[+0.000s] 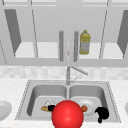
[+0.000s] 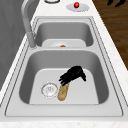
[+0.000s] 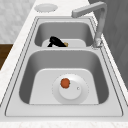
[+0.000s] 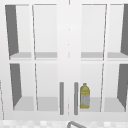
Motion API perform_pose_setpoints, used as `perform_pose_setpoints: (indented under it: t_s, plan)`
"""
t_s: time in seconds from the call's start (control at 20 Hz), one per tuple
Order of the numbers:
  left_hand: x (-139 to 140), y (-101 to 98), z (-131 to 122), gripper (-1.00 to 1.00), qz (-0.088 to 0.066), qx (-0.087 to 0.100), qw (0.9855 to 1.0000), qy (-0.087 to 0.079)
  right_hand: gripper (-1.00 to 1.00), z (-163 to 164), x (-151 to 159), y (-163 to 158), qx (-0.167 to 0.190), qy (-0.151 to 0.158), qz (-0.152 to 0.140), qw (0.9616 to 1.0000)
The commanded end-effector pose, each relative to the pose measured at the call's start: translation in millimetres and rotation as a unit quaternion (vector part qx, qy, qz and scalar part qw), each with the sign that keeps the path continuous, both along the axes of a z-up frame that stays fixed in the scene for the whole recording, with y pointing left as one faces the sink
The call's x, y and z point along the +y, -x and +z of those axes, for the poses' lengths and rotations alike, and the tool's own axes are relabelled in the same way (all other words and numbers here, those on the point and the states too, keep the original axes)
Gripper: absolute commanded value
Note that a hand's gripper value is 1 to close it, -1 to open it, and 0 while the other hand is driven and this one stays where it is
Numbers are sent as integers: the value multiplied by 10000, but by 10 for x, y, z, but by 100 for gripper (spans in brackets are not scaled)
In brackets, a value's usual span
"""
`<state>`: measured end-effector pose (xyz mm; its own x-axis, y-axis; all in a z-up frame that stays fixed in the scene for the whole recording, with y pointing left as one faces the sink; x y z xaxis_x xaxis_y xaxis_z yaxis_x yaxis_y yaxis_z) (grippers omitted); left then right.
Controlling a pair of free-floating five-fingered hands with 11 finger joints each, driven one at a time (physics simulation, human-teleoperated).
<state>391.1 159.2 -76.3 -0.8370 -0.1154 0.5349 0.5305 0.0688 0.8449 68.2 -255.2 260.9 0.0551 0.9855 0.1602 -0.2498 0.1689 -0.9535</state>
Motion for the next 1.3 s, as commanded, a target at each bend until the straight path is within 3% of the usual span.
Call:
perform_pose_setpoints:
  t_s: [0.0, 0.1, 0.35, 0.55, 0.7, 0.9, 0.95, 1.05, 1.25]
  plan:
    - [36, -57, -149, -100, -413, 343, 9984, 151, 0, 0, 0, 0, 0, 0, 0, 10000]
    - [39, -103, -155, -100, -415, 347, 9985, 109, 0, 0, 0, 0, 0, 0, 0, 10000]
    - [11, -331, -95, -100, -348, 26, 9994, 45, 0, 0, 0, 0, 0, 0, 0, 10000]
    - [10, -471, -96, -100, -342, 16, 9994, 57, 0, 0, 0, 0, 0, 0, 0, 10000]
    - [27, -666, -259, -100, -178, 192, 9996, 85, 0, 0, 0, 0, 0, 0, 0, 10000]
    - [136, -925, -559, -100, -267, 98, 9994, 197, 0, 0, 0, 0, 0, 0, 0, 10000]
    - [178, -997, -629, -100, -309, 126, 9991, 259, 0, 0, 0, 0, 0, 0, 0, 10000]
    - [203, -1111, -651, -100, -375, 558, 9969, 400, 0, 0, 0, 0, 0, 0, 0, 10000]
    - [290, -1137, -632, -100, -507, 583, 9950, 626, 0, 0, 0, 0, 0, 0, 0, 10000]
